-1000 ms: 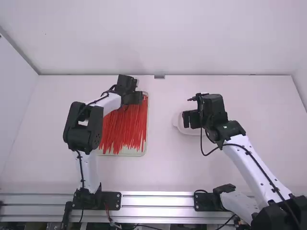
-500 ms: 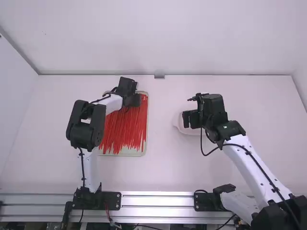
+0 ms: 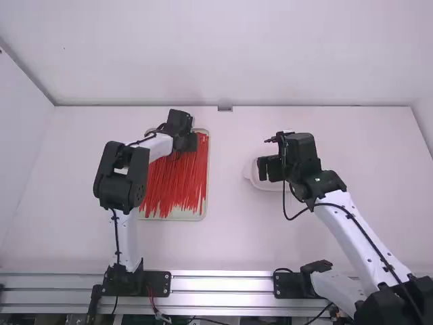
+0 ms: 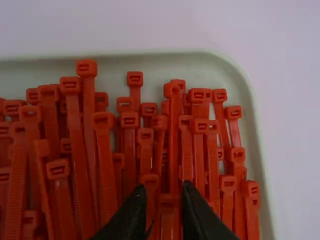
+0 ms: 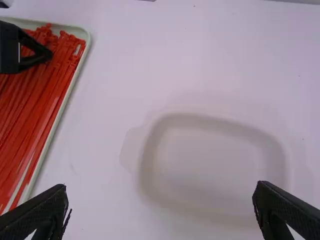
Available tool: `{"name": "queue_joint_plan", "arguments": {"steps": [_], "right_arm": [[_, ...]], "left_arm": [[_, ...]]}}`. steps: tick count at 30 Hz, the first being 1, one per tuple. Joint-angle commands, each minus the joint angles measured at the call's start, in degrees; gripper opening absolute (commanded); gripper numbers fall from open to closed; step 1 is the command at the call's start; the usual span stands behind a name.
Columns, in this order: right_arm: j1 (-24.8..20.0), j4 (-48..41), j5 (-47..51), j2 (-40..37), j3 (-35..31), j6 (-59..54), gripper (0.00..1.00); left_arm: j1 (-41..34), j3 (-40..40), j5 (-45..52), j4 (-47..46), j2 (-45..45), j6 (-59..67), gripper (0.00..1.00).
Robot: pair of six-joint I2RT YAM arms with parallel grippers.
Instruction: Fasten the cable tie
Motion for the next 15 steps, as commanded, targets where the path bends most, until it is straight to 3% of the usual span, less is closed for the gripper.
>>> {"name": "queue_joint_plan", "arguments": {"steps": [1, 11, 15], "right_arm": [[0.0, -0.1, -0.1, -0.9, -0.3, -0.1, 0.98], [0.0, -0.1, -0.1, -0.9, -0.3, -0.1, 0.98], [0.0, -0.1, -0.1, -0.9, -0.3, -0.1, 0.98]], "left_arm": [[-0.4, 1.0, 1.0, -0.2, 0.5, -0.1, 0.19], [-0.4, 1.0, 1.0, -0.3, 0.5, -0.1, 0.15], [-0.4, 1.0, 1.0, -0.2, 0.5, -0.1, 0.18]]}}
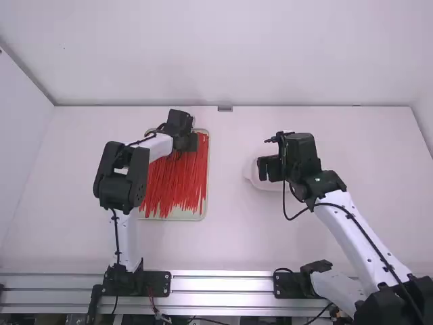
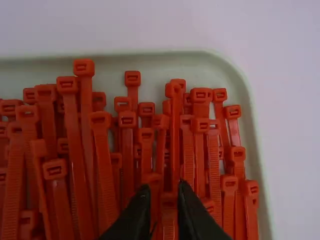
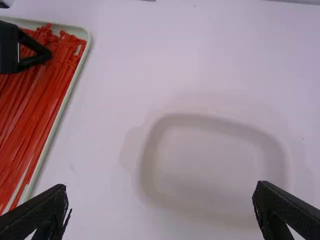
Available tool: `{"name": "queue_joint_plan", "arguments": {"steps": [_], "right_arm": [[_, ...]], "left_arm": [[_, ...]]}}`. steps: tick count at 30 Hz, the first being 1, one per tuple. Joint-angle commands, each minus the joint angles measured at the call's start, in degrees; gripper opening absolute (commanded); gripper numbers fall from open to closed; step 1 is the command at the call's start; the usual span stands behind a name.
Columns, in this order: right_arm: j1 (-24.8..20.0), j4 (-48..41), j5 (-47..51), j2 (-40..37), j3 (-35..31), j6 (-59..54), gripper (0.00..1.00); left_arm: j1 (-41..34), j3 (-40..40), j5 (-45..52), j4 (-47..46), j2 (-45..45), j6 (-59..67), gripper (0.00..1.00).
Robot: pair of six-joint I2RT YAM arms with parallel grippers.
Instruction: Fasten the cable tie
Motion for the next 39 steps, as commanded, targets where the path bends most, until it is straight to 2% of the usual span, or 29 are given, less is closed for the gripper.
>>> {"name": "queue_joint_plan", "arguments": {"steps": [1, 10, 19, 39], "right_arm": [[0.0, -0.1, -0.2, -0.9, -0.3, -0.1, 0.98], [0.0, 0.2, -0.2, -0.9, -0.3, -0.6, 0.98], [0.0, 0.2, -0.2, -0.9, -0.3, -0.9, 0.98], [0.0, 0.1, -0.2, -0.9, -0.3, -0.9, 0.98]], "left_arm": [[-0.4, 1.0, 0.8, 0.0, 0.5, -0.1, 0.19], [-0.4, 1.0, 0.8, 0.9, 0.5, -0.2, 0.21], [-0.4, 1.0, 0.8, 0.8, 0.5, -0.2, 0.16], [-1.2, 1.0, 0.8, -0.6, 0.5, -0.1, 0.17]]}}
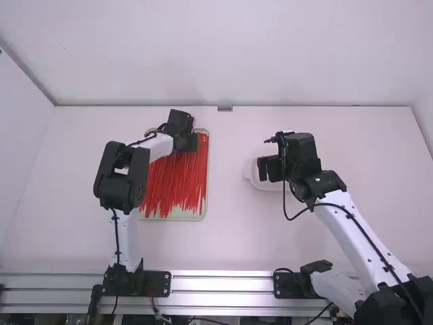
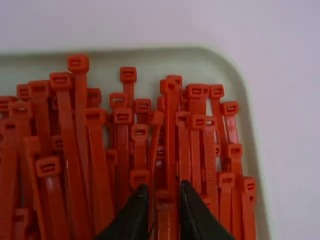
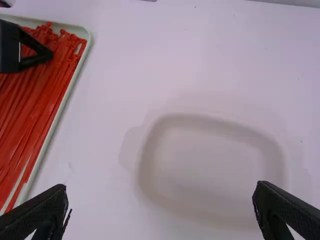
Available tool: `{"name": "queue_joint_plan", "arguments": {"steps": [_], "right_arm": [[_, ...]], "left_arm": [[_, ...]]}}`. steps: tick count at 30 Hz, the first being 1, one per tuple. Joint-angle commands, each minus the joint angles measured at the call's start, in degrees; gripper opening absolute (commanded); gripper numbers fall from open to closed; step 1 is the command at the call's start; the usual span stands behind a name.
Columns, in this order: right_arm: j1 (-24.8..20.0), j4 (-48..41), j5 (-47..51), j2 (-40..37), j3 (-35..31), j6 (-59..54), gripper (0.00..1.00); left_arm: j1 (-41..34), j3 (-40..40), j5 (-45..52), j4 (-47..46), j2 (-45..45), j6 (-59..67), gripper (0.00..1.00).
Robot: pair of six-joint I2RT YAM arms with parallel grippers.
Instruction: Fasten the cable tie
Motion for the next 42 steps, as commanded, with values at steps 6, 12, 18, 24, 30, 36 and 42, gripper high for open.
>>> {"name": "queue_joint_plan", "arguments": {"steps": [6, 12, 18, 24, 30, 36, 42], "right_arm": [[0.0, 0.1, -0.2, -0.9, -0.3, 0.0, 0.98], [0.0, -0.1, -0.3, -0.9, -0.3, 0.1, 0.98], [0.1, -0.2, -0.3, -0.9, -0.3, 0.0, 0.98], [0.1, -0.1, -0.3, -0.9, -0.3, 0.0, 0.98], [0.0, -0.1, -0.3, -0.9, -0.3, 0.1, 0.98], [0.7, -0.1, -0.3, -0.9, -0.3, 0.0, 0.98], [0.4, 0.1, -0.3, -0.9, -0.3, -0.1, 0.98]], "left_arm": [[-0.9, 1.0, 0.6, 0.0, 0.7, -0.1, 0.17], [-1.2, 1.0, 0.0, -0.3, 0.8, -0.1, 0.14], [-1.2, 1.0, 0.0, -0.3, 0.8, -0.1, 0.14], [-1.2, 1.0, 0.0, -0.5, 0.8, 0.3, 0.14], [-1.2, 1.0, -0.1, -0.4, 0.8, 1.6, 0.14], [-1.2, 1.0, -1.4, -0.5, 0.8, 1.4, 0.29], [-1.2, 1.0, -1.6, 0.2, 0.8, 1.4, 0.28]]}}
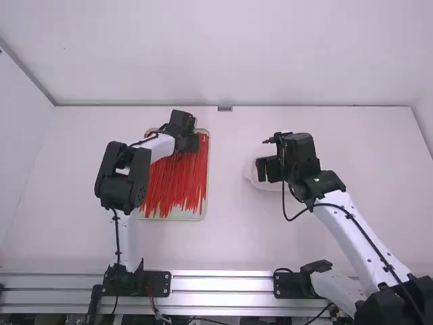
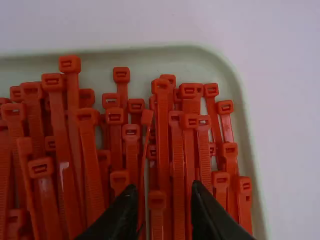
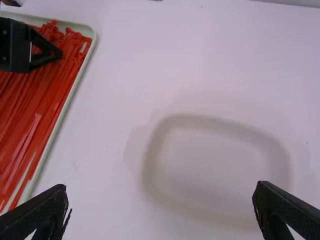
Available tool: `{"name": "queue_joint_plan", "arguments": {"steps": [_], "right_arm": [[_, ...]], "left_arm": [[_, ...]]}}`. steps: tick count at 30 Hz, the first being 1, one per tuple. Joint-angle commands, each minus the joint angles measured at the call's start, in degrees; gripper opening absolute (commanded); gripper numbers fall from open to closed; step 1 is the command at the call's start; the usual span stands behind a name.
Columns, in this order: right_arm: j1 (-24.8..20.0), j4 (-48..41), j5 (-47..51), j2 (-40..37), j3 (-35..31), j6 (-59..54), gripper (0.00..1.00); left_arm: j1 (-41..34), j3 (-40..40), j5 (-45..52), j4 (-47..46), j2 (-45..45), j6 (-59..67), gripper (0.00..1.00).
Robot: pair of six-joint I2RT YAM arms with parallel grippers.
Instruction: Fasten the cable tie
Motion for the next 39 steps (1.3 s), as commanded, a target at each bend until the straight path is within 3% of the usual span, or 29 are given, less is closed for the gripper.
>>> {"name": "queue_joint_plan", "arguments": {"steps": [1, 21, 39], "right_arm": [[-0.3, 0.1, -0.1, -0.9, -0.3, 0.1, 0.98], [-0.2, -0.1, -0.1, -0.9, -0.3, 0.0, 0.99], [0.2, -0.1, -0.1, -0.9, -0.3, 0.0, 0.98]], "left_arm": [[-0.6, 1.0, -0.4, 0.1, 0.8, 1.1, 0.28], [-0.9, 5.6, -2.0, -4.7, 0.8, 2.0, 0.18], [-2.1, 2.9, -4.9, -4.1, 0.8, 2.6, 0.18]]}}
